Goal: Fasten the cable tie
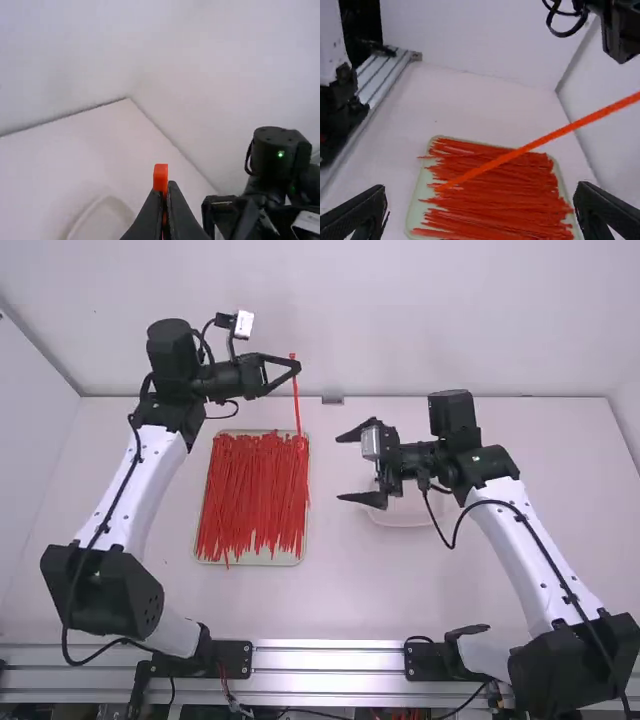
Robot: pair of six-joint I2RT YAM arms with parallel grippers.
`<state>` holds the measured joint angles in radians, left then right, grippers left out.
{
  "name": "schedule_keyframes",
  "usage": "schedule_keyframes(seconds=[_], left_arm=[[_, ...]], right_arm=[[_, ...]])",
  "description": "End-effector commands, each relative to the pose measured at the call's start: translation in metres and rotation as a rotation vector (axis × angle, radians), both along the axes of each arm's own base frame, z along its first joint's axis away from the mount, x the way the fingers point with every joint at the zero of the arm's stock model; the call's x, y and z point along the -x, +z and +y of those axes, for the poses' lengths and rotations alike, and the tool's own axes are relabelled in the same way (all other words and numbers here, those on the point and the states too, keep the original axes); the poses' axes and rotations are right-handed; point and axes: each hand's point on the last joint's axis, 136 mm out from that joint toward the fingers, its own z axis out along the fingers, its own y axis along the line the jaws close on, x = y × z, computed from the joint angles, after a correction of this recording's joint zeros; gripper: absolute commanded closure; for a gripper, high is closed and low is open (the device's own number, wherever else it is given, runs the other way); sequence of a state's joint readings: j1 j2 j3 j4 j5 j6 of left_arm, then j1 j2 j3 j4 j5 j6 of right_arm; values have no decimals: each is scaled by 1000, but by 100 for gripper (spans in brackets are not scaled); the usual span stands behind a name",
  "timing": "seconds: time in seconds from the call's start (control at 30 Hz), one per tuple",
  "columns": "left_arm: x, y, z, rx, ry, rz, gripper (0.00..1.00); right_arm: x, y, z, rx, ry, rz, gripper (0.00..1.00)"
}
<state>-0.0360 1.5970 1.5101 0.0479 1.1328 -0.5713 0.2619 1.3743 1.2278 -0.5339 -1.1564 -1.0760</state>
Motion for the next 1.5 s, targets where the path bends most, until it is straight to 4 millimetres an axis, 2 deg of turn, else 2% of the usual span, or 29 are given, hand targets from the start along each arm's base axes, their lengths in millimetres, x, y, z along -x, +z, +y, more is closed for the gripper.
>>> schedule_keyframes(seconds=[0.0,0.13,0.27,0.4,0.57,0.87,1.27,1.4,1.43,1.47], left_arm=[[16,13,3,51,-78,69,98],[18,12,8,108,-80,229,98],[19,11,8,163,-70,392,98],[22,6,6,207,-71,559,98],[31,3,4,212,-117,618,98],[31,-2,3,221,-105,682,98],[23,-4,-5,238,-51,724,98],[25,-7,-8,235,-52,745,98],[25,-7,-7,235,-52,748,98],[25,-7,-7,235,-53,748,98]], right_arm=[[-7,7,-2,30,0,-164,1],[-10,8,-2,34,20,-265,1],[3,25,3,-62,127,-395,1],[15,33,5,-129,242,-658,1],[20,36,5,-162,331,-1026,1],[45,64,20,-349,442,-1202,1],[66,72,41,-422,524,-1285,3],[72,72,44,-442,543,-1280,16],[74,72,45,-446,548,-1278,34],[75,72,46,-449,551,-1278,45]])
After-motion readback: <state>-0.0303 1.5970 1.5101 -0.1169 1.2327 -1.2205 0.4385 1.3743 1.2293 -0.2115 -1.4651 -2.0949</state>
